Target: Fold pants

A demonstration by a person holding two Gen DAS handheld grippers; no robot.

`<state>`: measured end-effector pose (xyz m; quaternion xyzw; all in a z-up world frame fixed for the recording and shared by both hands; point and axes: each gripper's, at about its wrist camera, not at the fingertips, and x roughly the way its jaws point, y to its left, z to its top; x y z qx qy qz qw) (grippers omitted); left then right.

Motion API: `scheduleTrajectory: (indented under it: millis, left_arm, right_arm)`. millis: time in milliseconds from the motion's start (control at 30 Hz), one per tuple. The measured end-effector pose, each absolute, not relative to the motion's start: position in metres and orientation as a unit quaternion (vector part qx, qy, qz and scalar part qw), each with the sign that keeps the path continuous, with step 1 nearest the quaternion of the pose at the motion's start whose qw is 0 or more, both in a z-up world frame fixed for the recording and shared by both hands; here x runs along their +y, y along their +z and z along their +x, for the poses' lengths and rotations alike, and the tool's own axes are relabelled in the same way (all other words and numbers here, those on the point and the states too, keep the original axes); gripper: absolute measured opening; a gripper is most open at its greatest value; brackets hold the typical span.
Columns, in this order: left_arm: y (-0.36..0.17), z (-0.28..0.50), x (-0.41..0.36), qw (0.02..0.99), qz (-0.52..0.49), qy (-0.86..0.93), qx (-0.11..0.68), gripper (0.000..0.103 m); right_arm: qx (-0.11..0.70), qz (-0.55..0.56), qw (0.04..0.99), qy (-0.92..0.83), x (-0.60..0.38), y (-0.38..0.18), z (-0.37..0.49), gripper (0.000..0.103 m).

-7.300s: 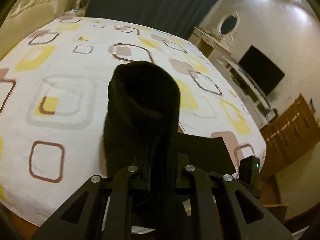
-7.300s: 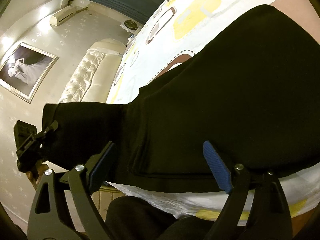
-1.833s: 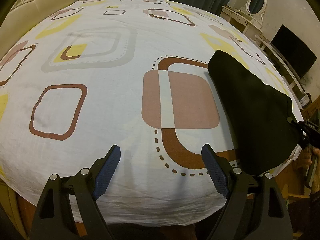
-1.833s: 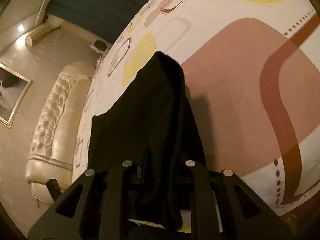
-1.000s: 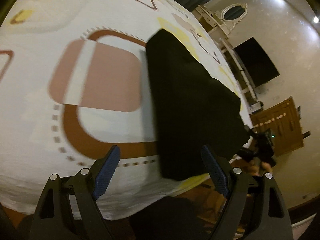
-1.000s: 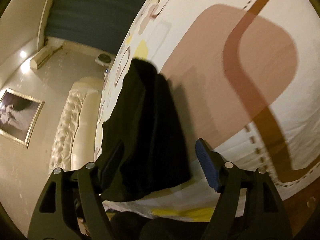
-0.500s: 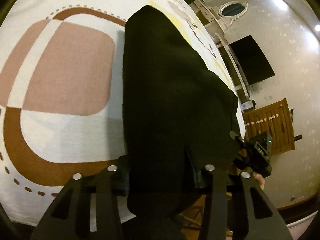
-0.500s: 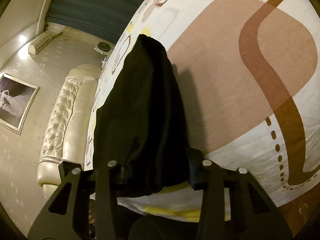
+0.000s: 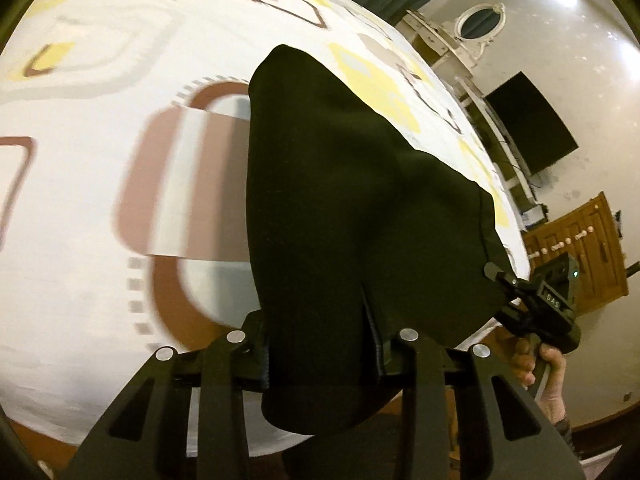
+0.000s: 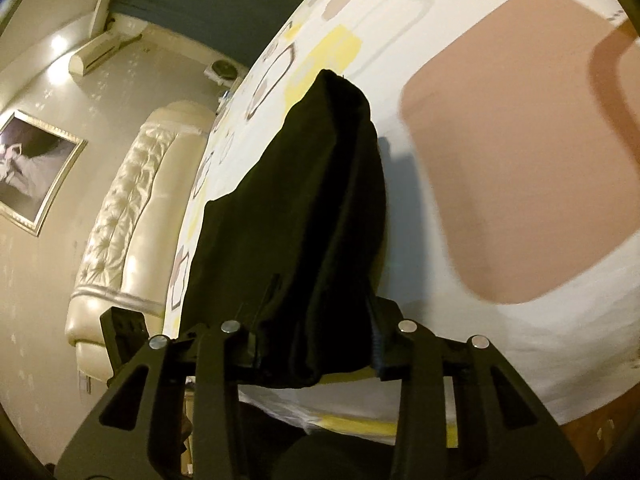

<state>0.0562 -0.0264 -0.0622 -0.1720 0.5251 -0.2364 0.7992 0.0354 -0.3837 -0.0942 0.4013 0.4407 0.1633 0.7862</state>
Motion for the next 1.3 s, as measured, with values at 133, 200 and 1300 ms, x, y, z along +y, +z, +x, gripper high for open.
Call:
scheduleTrajectory:
  millis: [133,200,1300]
  left_arm:
    - [-0.059,0.051,-0.001,0.81,-0.166,-0.215,0.52,0.036]
    - [-0.058,0.049,0.011,0.812,-0.168,-0.206,0.52,0.036]
    - [-0.063,0.032,0.054,0.831,-0.164,-0.178,0.501,0.038]
  right_arm:
    - [0.45,0.396,0.779,0.183,-0.353,-0.097,0.046,0.036]
    - [0.452,0.394,0.777,0.19,-0.342,-0.097,0.05,0.036]
    - [0.456,0.404,0.763,0.216,-0.298,-0.116,0.05,0.036]
